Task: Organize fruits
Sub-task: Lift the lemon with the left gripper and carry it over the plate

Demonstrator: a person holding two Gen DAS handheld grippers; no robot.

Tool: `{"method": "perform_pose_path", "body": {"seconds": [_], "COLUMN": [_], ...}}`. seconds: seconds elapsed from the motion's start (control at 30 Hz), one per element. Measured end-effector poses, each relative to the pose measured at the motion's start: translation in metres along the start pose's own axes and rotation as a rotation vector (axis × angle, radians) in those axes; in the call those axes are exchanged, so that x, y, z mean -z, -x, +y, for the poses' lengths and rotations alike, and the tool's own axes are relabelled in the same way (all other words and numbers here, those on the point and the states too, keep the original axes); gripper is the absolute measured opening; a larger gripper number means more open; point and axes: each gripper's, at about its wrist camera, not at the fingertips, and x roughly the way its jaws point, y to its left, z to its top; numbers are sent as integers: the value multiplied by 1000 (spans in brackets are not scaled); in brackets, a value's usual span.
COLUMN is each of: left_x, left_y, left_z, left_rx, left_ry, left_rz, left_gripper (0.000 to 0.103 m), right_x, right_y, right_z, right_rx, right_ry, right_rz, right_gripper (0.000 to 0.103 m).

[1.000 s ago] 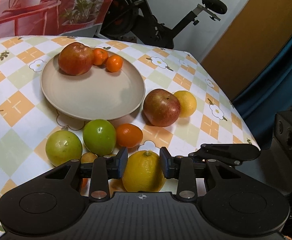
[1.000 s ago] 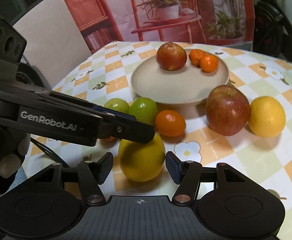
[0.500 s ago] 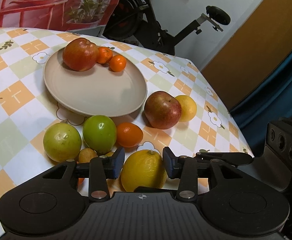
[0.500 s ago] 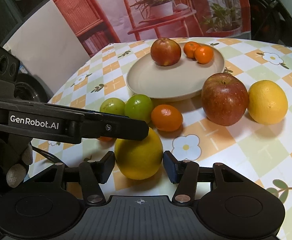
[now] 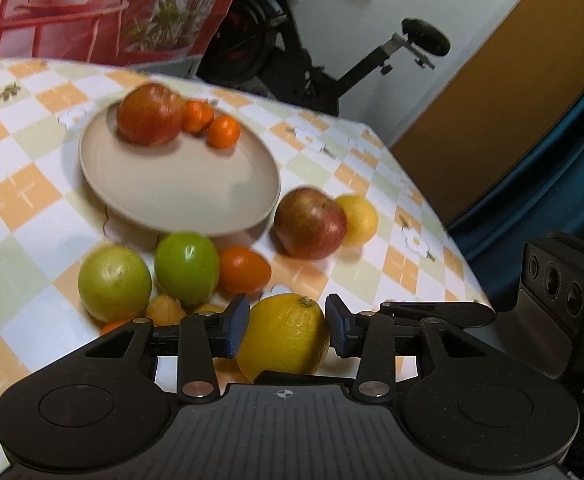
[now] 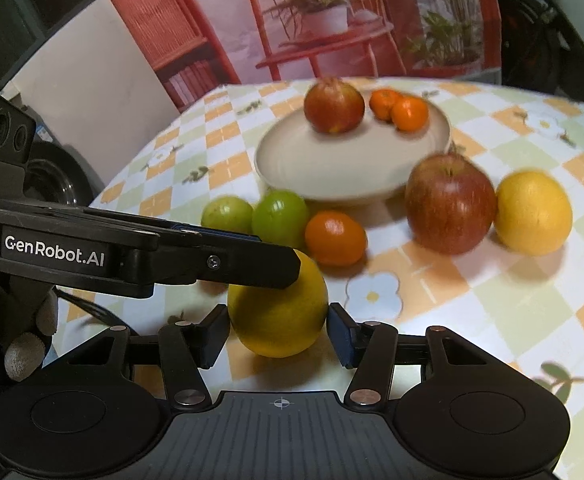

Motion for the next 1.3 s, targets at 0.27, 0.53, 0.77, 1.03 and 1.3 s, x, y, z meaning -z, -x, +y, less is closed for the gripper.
{"method": "perform_pose_path", "body": {"seconds": [0.27,0.53,0.77,1.03,1.3], "left_x": [-35,-79,-105,-120,-122], "left_y": [19,19,1,-18,-25], "left_z": [6,32,67,95,109], "left_rx": [-7,-45,-78,-111,-123], "left_ry": [9,44,95,121,129], "left_rz": [-94,-145,-137,-96,-86], "left_gripper": [44,44,44,44,44], "right_x": [-45,-99,-131,-148,-153], "right_y": [4,-24,-67,-110,-129], "right_z": [12,18,13,1,0], "right_rx": [13,21,28,45,51], "right_ry": [107,166,170,126,113], "right_rz": [-52,-77,-44,-7,9], "right_gripper": [49,49,49,49,49]}}
